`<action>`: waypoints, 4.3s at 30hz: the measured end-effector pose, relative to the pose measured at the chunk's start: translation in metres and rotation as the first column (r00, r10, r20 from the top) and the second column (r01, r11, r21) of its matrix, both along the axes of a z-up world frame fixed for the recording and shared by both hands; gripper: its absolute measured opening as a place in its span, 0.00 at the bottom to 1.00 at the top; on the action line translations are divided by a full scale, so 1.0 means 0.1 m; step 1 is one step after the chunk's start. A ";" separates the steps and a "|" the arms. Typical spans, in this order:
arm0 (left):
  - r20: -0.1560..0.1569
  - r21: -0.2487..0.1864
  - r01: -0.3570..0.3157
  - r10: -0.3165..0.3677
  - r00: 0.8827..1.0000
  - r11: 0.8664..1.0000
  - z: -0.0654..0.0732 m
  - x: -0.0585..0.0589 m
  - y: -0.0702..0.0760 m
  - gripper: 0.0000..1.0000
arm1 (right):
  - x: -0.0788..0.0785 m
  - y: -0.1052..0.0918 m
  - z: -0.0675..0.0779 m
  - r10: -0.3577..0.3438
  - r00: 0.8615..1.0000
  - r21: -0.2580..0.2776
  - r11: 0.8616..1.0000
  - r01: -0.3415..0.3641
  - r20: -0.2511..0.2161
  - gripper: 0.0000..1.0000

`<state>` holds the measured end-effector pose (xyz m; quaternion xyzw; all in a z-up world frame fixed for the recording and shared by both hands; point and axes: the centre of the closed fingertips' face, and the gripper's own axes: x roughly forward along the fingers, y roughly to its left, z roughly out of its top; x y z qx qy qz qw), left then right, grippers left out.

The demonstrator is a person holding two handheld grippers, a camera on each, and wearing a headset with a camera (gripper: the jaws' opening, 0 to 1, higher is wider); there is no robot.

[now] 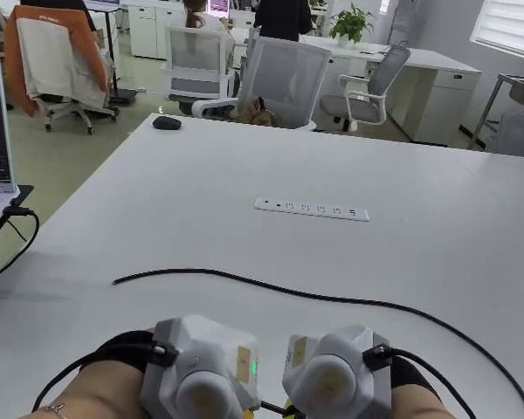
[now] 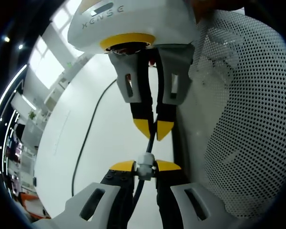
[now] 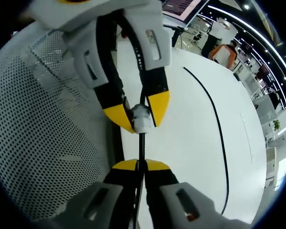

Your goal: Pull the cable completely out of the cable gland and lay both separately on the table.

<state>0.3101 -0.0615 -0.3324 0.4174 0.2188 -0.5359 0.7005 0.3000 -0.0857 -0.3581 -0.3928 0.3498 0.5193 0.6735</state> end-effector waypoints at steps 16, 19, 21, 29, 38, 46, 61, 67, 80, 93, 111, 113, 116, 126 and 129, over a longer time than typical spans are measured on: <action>-0.005 -0.013 -0.005 0.005 1.000 1.000 0.02 -0.02 -0.01 0.17 | -0.01 -0.26 -0.16 -0.037 0.999 -0.134 0.990 0.034 -0.023 0.22; -0.003 -0.007 0.001 -0.001 1.000 1.000 0.01 -0.02 -0.01 0.17 | -0.03 -0.10 -0.08 0.003 1.000 -0.076 0.997 -0.003 -0.005 0.18; -0.003 -0.008 0.001 -0.001 1.000 1.000 0.01 -0.02 -0.01 0.17 | -0.03 -0.05 -0.05 0.016 1.000 -0.055 0.998 -0.015 0.005 0.19; -0.003 -0.012 0.003 -0.003 1.000 1.000 0.01 -0.02 -0.03 0.17 | -0.02 -0.05 -0.03 -0.013 1.000 -0.021 1.000 0.012 -0.015 0.03; -0.003 -0.005 -0.021 0.020 1.000 1.000 0.00 0.02 0.01 0.17 | 0.03 -0.40 -0.19 -0.084 0.996 -0.165 0.983 0.078 -0.031 0.03; -0.001 -0.006 -0.029 0.029 1.000 1.000 0.02 0.01 0.02 0.17 | 0.04 -0.60 -0.25 -0.144 0.989 -0.243 0.961 0.131 -0.034 0.03; 0.002 -0.016 -0.016 0.016 1.000 1.000 0.04 -0.01 -0.01 0.17 | -0.02 -0.18 -0.10 -0.097 0.993 -0.048 0.994 0.094 -0.060 0.19; 0.012 -0.034 0.002 -0.001 1.000 0.999 0.08 -0.02 -0.05 0.17 | 0.00 -0.08 -0.02 -0.061 0.998 -0.013 0.998 0.060 -0.031 0.07; 0.014 -0.051 -0.051 0.052 0.999 0.997 0.11 0.06 0.02 0.17 | 0.06 -0.34 -0.08 -0.118 0.993 -0.108 0.987 0.116 -0.013 0.03; 0.002 0.026 -0.067 0.067 0.998 0.997 -0.01 0.10 0.16 0.17 | 0.50 -0.59 0.04 -0.135 0.986 -0.214 0.965 0.154 0.100 0.04; -0.020 0.042 -0.069 0.070 0.997 0.997 -0.07 0.08 0.20 0.17 | 2.39 -0.89 0.16 -0.481 0.869 -0.003 0.875 0.484 0.113 0.05; -0.022 0.044 -0.076 0.077 0.997 0.996 -0.08 0.10 0.21 0.17 | 2.44 -0.95 0.08 -0.498 0.861 -0.014 0.865 0.502 0.098 0.06; -0.027 0.035 -0.094 0.095 0.995 0.995 -0.07 0.12 0.23 0.17 | 2.45 -0.97 0.05 -0.522 0.848 -0.008 0.851 0.525 0.096 0.14; -0.056 0.028 -0.095 0.096 0.994 0.995 -0.09 0.09 0.15 0.17 | 1.69 -0.82 -0.01 -0.387 0.922 -0.036 0.922 0.387 0.008 0.24; -0.061 0.037 -0.079 0.081 0.995 0.996 -0.11 0.07 0.15 0.17 | 1.26 -0.65 0.05 -0.351 0.931 0.019 0.935 0.355 -0.103 0.23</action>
